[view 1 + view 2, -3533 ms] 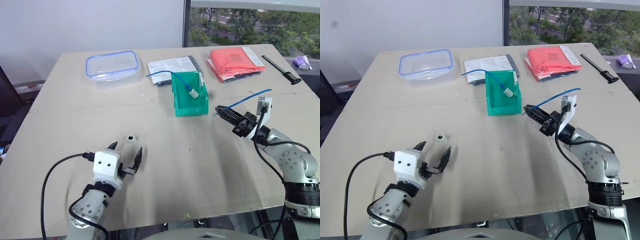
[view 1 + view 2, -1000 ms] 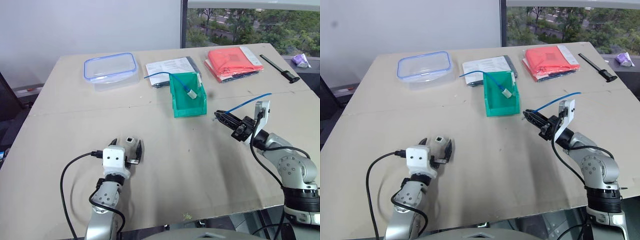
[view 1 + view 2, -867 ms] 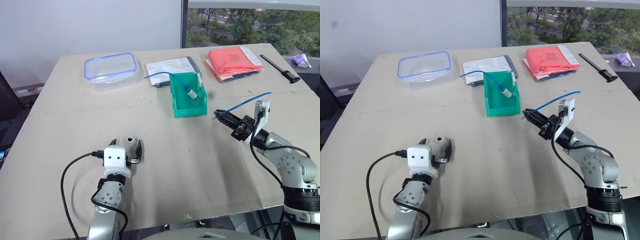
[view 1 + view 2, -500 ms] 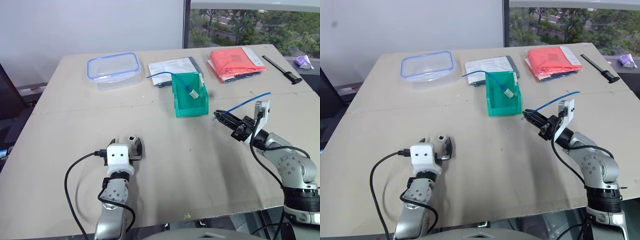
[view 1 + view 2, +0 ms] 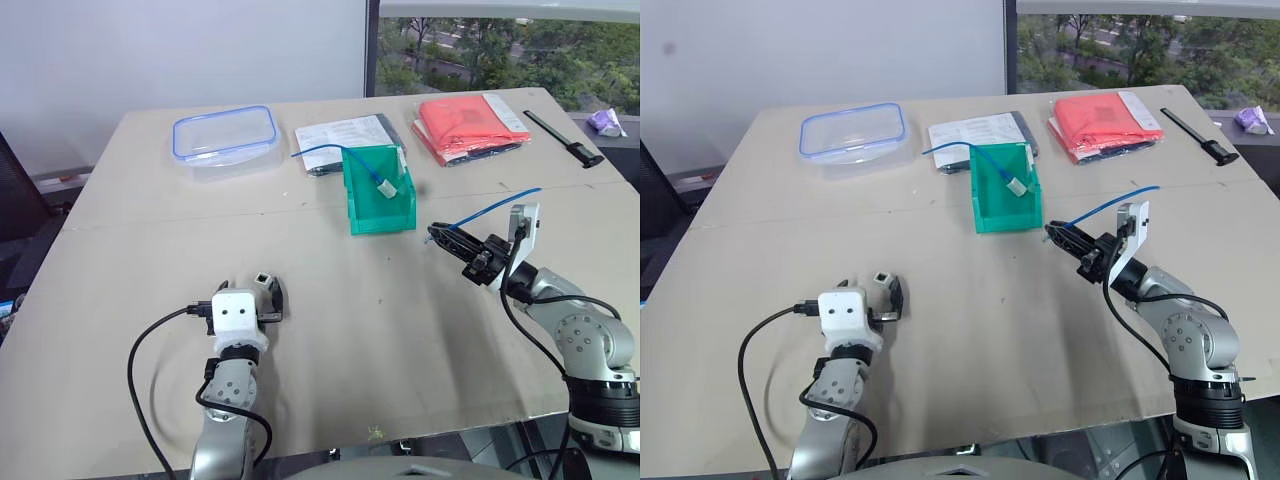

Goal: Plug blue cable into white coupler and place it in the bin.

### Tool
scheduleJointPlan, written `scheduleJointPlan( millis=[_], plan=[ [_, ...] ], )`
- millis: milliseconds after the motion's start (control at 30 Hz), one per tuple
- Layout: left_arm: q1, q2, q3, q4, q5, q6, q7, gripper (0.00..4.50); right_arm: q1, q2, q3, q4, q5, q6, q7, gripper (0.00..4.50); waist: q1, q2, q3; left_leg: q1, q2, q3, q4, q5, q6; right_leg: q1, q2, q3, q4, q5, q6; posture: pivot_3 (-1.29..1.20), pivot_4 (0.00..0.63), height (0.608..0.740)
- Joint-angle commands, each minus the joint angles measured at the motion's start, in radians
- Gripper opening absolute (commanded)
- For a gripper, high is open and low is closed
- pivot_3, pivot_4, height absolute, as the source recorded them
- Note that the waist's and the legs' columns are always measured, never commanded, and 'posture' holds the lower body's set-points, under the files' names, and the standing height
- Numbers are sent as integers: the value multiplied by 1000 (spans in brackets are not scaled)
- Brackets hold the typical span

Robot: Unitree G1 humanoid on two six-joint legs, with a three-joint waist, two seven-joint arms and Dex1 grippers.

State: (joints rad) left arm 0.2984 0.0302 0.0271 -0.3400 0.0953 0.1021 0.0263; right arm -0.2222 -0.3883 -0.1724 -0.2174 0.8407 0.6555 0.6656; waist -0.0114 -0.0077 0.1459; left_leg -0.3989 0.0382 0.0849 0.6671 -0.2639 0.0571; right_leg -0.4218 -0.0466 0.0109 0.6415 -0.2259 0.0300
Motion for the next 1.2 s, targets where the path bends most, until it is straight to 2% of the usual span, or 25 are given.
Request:
scheduleJointPlan(
  millis=[33,133,167,233,267,467,600,733,800,933,1100,1200],
  plan=[
    [45,-2,-30,47,-4,47,-20,3608,-7,0,-7,-38,14,-2,1,0,0,0,0,0,0,0,0,0,0,0,0,0,0,0,0,0,150,736],
    [47,-6,-29,48,-8,46,-20,2136,-5,-2,-8,-40,15,-1,1,0,0,0,0,0,0,0,0,0,1,0,0,0,0,0,0,0,150,736],
    [47,-7,-29,49,-9,47,-20,1835,-5,-2,-9,-40,15,0,1,0,0,0,0,0,0,0,0,0,1,0,0,0,0,0,0,0,150,736],
    [46,-7,-27,52,-10,47,-19,842,-6,-2,-9,-39,14,0,1,0,0,0,0,0,0,0,0,0,1,0,0,0,0,0,0,0,150,736],
    [44,-7,-27,54,-11,46,-19,502,-7,-2,-9,-38,14,0,1,0,0,0,0,0,0,0,0,0,1,0,0,0,-1,0,0,0,150,736],
    [28,9,-25,78,-14,35,-34,543,-15,1,-5,-34,9,-3,-1,0,0,0,0,0,0,0,0,-1,1,0,0,0,-1,0,0,0,150,736],
    [-19,78,-21,114,-76,0,-153,543,-28,5,4,-40,9,-2,-2,0,4,1,0,0,0,0,0,-1,1,0,0,0,0,0,0,0,150,736],
    [-161,216,-12,190,-220,-34,-417,543,-64,-29,78,-76,-52,-20,42,0,16,3,-1,0,0,0,0,0,1,-1,-2,-4,0,0,0,0,150,736],
    [-259,290,-55,255,-267,-45,-589,543,-90,-48,141,-100,-103,-44,76,0,21,3,-1,-1,0,-1,1,0,0,-1,-4,-10,0,0,0,0,150,736],
    [-448,373,-158,409,-299,-81,-891,543,-136,-96,254,-108,-226,-127,167,0,28,3,0,-3,0,-1,3,0,0,0,-7,-17,0,0,-1,0,150,736],
    [-706,355,-280,689,-291,-169,-1199,543,-185,-145,353,-55,-367,-258,270,0,26,0,-1,-17,-1,-2,5,0,2,-7,-5,-20,-4,1,2,0,150,736],
    [-857,305,-343,898,-249,-270,-1347,543,-210,-138,385,-20,-414,-297,296,0,27,-1,-1,-18,-2,-1,6,-1,2,-7,-3,-20,-5,1,7,0,150,736]
  ],
)
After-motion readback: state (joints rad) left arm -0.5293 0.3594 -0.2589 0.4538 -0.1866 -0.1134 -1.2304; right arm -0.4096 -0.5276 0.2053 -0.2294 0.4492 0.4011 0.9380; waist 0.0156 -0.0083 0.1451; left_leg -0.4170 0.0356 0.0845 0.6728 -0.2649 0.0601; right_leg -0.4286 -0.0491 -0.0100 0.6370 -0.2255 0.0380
